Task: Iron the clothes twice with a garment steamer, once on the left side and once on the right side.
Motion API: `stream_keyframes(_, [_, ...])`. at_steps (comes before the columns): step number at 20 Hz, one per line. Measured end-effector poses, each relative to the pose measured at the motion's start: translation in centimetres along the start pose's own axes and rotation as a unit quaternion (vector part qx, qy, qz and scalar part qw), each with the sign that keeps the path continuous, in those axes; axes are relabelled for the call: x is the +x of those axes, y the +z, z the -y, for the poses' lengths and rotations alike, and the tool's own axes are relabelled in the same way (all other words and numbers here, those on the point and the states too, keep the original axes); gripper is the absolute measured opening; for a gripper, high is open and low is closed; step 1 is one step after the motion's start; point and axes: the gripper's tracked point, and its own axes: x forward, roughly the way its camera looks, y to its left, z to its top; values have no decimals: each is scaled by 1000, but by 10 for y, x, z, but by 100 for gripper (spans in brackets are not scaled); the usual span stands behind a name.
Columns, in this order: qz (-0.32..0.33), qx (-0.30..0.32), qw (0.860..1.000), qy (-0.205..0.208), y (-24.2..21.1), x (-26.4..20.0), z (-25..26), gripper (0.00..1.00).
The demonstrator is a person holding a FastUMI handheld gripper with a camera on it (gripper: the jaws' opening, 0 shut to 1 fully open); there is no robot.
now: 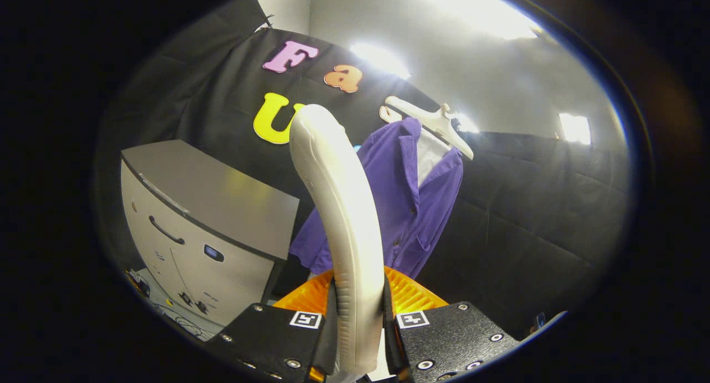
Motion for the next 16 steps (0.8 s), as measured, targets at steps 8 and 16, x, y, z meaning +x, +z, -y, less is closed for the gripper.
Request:
stream_keyframes(8, [46,29,998,-31,81,-30,-38,35])
stream_keyframes(16, [54,74,995,-37,99,-33,-51,34])
